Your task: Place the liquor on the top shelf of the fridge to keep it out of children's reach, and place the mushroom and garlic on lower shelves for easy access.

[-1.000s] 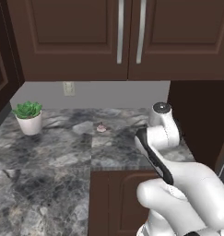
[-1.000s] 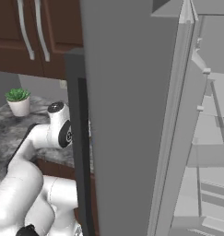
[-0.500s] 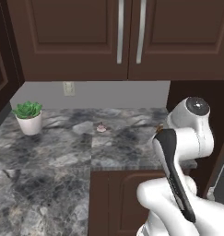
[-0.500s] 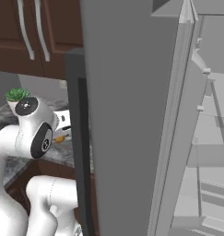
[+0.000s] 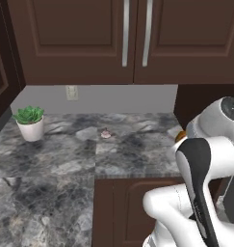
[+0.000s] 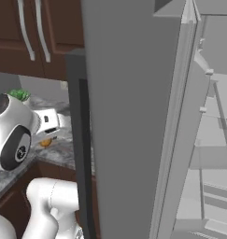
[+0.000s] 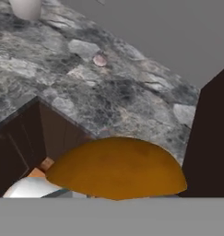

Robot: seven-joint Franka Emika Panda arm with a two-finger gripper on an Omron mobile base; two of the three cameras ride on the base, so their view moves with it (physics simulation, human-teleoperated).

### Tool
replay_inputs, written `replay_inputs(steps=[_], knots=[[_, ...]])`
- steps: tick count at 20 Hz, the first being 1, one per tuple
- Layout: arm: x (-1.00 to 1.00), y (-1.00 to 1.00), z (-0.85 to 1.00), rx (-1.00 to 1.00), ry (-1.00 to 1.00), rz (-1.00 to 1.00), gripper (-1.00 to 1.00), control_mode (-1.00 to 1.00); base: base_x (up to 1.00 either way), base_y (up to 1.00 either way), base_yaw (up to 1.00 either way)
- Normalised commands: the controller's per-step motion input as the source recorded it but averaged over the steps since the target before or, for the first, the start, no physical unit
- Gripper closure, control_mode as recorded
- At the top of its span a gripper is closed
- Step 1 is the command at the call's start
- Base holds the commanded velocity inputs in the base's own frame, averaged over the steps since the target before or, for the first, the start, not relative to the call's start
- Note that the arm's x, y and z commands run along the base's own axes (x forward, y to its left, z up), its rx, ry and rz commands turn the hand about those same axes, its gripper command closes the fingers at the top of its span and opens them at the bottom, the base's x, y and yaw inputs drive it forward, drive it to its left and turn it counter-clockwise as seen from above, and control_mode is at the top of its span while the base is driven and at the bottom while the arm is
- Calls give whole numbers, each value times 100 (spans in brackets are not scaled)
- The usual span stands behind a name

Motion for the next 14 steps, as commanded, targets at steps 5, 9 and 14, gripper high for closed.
replay_inputs(steps=[5, 9, 14], knots=[[-30, 0, 3, -1, -2, 0, 100, 100, -60, 0, 0], [0, 0, 0, 0, 0, 0, 100, 100, -100, -13, -12], [0, 0, 0, 0, 0, 0, 100, 100, -73, -29, -60]])
